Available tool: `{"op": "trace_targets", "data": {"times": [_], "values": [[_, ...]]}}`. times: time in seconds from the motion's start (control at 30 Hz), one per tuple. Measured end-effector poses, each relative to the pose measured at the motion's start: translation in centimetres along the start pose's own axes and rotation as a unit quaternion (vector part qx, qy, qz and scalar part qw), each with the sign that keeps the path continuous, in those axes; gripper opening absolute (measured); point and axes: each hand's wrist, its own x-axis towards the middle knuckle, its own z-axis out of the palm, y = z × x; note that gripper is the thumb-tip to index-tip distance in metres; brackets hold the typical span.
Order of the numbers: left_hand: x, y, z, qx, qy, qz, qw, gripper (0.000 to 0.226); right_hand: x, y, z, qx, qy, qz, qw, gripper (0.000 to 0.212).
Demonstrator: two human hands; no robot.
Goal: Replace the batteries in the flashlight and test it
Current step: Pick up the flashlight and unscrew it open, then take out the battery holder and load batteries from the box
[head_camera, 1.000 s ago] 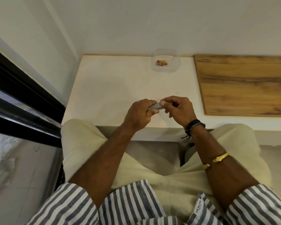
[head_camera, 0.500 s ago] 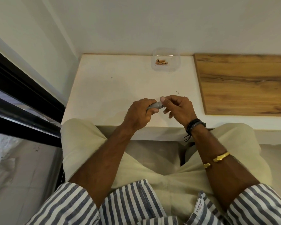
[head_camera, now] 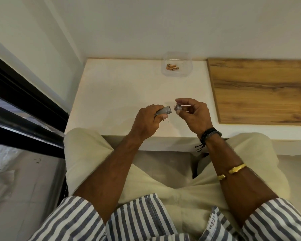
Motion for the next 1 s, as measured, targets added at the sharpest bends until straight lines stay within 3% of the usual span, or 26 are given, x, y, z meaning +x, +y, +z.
{"op": "trace_targets", "data": {"times": [0.33,0.53,0.83,1.0], "values": [[0.2,-0.2,0.1,-0.069,0.044,-0.027,0.996,0.029,1.9,3.2,0.1,-0.034,0.175,0.074,0.981,0.020],[0.2,-0.5,0.4,-0.102,0.052,-0.045,0.992,0.027,2.6,5.1,0.7,-0.087,0.210,0.077,0.971,0.015],[0.2,-0.2,0.6,-0.133,0.043,-0.046,0.989,0.026,3.5,6.4,1.0,-0.160,0.201,0.105,0.961,0.014],[0.2,0.8,-0.4,-0.101,0.030,-0.030,0.994,0.022,2.8,4.3,0.5,-0.163,0.231,0.048,0.958,0.027]]}}
